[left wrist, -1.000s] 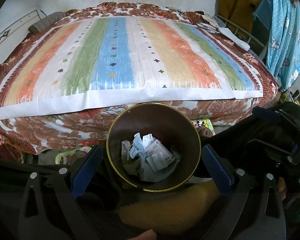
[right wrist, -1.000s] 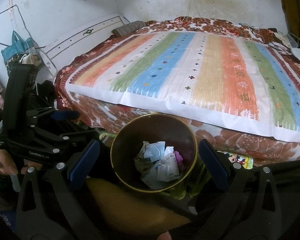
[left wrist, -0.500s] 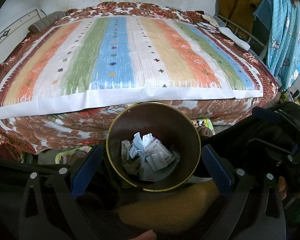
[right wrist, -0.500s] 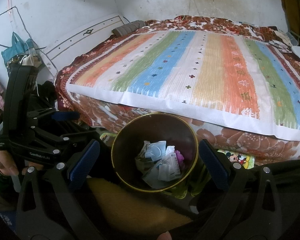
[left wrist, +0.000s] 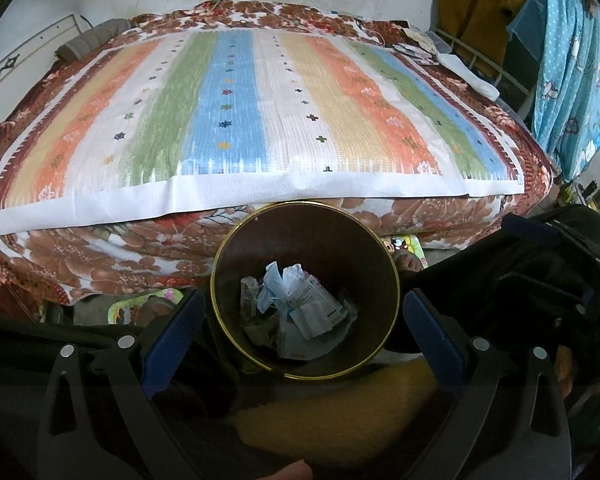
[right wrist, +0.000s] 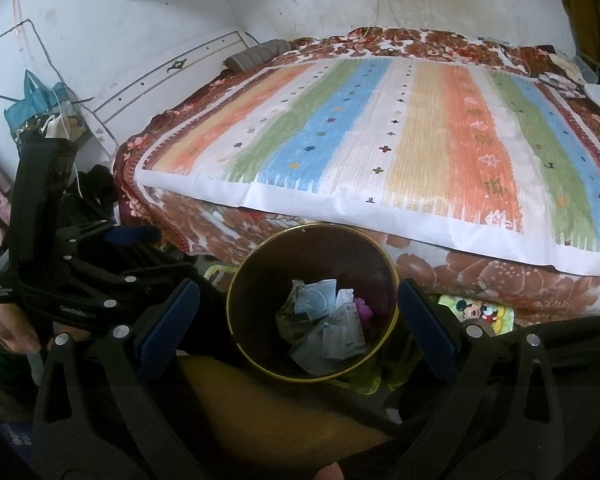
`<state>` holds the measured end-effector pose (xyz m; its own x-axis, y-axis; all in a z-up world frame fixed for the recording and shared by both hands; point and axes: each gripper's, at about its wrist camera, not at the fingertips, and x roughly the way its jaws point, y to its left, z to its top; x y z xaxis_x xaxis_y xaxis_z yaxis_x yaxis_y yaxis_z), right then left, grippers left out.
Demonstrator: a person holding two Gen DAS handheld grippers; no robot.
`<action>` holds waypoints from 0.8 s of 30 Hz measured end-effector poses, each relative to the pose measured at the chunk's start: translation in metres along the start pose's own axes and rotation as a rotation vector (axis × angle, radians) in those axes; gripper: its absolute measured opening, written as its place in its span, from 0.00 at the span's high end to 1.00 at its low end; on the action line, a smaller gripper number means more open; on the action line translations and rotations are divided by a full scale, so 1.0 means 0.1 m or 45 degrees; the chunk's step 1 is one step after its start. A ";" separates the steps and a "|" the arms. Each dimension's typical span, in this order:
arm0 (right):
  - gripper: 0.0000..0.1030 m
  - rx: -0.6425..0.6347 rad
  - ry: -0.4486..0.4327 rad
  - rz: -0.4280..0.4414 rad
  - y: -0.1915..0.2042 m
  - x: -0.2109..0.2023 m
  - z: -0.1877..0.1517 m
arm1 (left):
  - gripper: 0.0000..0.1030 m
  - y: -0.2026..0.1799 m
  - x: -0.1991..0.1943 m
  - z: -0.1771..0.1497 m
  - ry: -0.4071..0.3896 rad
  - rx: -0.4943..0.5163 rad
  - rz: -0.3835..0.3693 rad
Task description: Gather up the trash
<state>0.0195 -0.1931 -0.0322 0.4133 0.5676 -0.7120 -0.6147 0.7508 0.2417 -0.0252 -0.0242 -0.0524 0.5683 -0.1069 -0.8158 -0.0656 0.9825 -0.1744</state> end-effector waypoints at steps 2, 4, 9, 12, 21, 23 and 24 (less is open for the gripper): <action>0.08 0.009 0.008 0.005 0.06 0.01 -0.02 | 0.06 -0.01 0.01 -0.02 0.007 -0.007 -0.004; 0.08 0.020 0.021 0.003 0.09 0.01 -0.02 | 0.06 0.02 0.01 0.01 0.019 -0.033 0.004; 0.08 0.083 0.061 -0.051 -0.03 -0.03 0.27 | 0.06 0.19 0.10 0.35 0.144 -0.112 -0.042; 0.08 0.103 0.039 -0.109 -0.34 -0.03 0.83 | 0.06 0.35 0.13 0.90 0.086 -0.047 0.128; 0.08 0.163 0.072 -0.484 -1.63 1.13 1.86 | 0.06 1.50 1.28 2.57 -0.095 -0.065 0.453; 0.08 0.224 0.095 -0.553 -1.88 1.60 1.84 | 0.06 1.79 1.70 2.76 -0.114 -0.102 0.523; 0.08 0.260 0.109 -0.592 -2.00 1.84 1.81 | 0.06 1.98 1.95 2.83 -0.113 -0.135 0.554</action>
<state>0.3398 -0.1774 -0.0923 0.5500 0.1349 -0.8242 -0.2319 0.9727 0.0045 0.3048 0.1924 -0.0895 0.5367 0.3307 -0.7763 -0.3950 0.9114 0.1151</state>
